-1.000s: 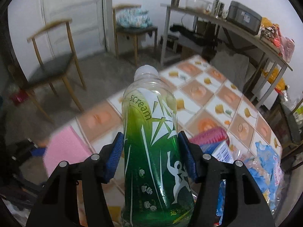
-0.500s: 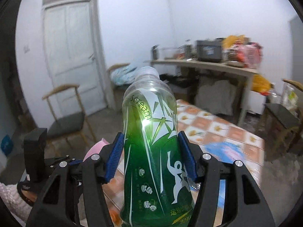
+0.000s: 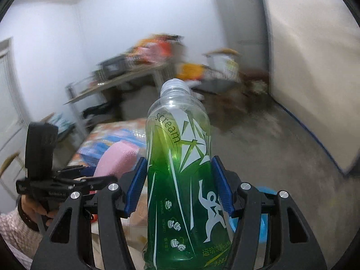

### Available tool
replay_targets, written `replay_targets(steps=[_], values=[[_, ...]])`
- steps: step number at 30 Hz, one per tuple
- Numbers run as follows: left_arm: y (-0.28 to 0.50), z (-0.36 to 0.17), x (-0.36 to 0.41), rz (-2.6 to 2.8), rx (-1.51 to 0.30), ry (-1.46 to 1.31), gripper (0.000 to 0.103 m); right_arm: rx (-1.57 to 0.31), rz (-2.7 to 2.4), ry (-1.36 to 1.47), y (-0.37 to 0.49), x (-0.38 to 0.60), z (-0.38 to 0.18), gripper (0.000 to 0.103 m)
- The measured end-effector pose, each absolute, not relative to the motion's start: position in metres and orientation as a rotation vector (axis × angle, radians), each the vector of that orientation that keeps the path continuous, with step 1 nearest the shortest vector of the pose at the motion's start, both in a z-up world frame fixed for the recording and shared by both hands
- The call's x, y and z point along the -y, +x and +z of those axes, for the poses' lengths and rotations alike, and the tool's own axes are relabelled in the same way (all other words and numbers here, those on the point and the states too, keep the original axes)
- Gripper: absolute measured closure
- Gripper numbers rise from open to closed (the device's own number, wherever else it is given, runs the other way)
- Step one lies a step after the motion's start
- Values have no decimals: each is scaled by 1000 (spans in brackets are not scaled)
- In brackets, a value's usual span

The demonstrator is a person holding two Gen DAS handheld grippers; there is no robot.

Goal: Collect trash
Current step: 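Carry sponge and bottle to the blue wastebasket and release both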

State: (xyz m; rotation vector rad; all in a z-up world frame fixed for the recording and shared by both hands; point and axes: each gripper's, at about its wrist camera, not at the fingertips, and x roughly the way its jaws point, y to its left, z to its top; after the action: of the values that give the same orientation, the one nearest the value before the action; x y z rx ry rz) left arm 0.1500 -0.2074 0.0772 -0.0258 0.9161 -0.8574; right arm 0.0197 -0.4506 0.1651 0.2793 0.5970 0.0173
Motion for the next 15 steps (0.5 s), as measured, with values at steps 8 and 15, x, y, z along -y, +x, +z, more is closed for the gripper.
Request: replay_targets(steps=[8, 15], values=[[192, -54, 387, -839, -1259, 198, 30, -835, -212, 555, 10, 561, 13, 46], [250, -170, 471, -656, -1584, 198, 30, -1010, -276, 792, 42, 613, -117, 46]])
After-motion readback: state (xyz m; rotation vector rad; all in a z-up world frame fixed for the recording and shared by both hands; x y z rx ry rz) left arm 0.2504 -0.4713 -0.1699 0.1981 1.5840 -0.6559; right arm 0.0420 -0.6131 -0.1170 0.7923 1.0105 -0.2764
